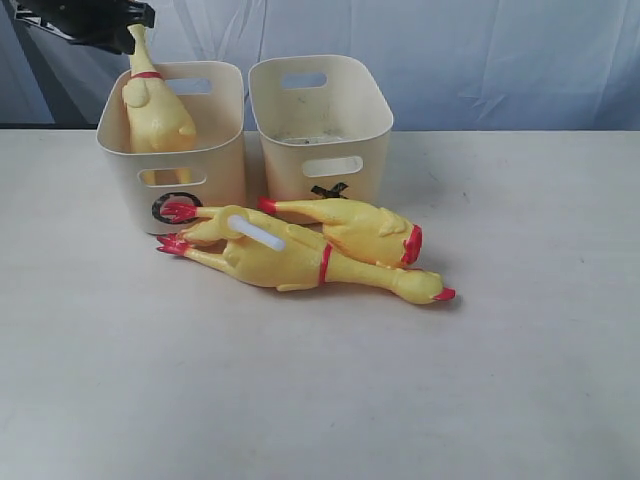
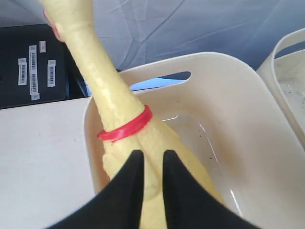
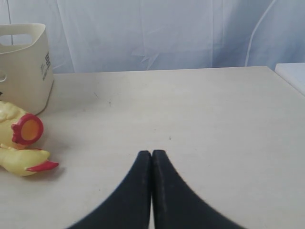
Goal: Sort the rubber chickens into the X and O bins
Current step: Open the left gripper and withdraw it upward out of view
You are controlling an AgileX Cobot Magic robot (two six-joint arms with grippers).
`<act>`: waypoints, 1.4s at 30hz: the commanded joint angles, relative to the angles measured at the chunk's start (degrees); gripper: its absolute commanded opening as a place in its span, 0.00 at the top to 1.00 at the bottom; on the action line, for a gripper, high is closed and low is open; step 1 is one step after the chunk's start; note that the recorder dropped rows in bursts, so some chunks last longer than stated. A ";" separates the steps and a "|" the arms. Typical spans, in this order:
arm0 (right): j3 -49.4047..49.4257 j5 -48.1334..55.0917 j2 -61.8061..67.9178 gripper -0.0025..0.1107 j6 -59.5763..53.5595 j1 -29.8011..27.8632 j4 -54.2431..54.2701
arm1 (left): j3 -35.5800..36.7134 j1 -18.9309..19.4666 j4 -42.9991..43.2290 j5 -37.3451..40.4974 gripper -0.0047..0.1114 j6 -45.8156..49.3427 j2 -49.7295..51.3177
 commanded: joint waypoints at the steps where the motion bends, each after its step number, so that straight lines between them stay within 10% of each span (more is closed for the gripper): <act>1: 0.04 -0.32 -0.31 0.99 -0.04 0.07 0.10 | -0.27 -1.32 -0.15 1.46 0.84 -0.33 -3.27; 22: 0.04 -0.32 -0.31 0.99 -0.04 0.07 0.10 | 17.63 -15.05 15.45 6.52 0.96 1.73 -16.73; 42: 0.04 -0.32 -0.31 0.99 -0.04 0.07 0.28 | 72.81 -17.29 8.56 -10.75 0.96 4.30 -66.42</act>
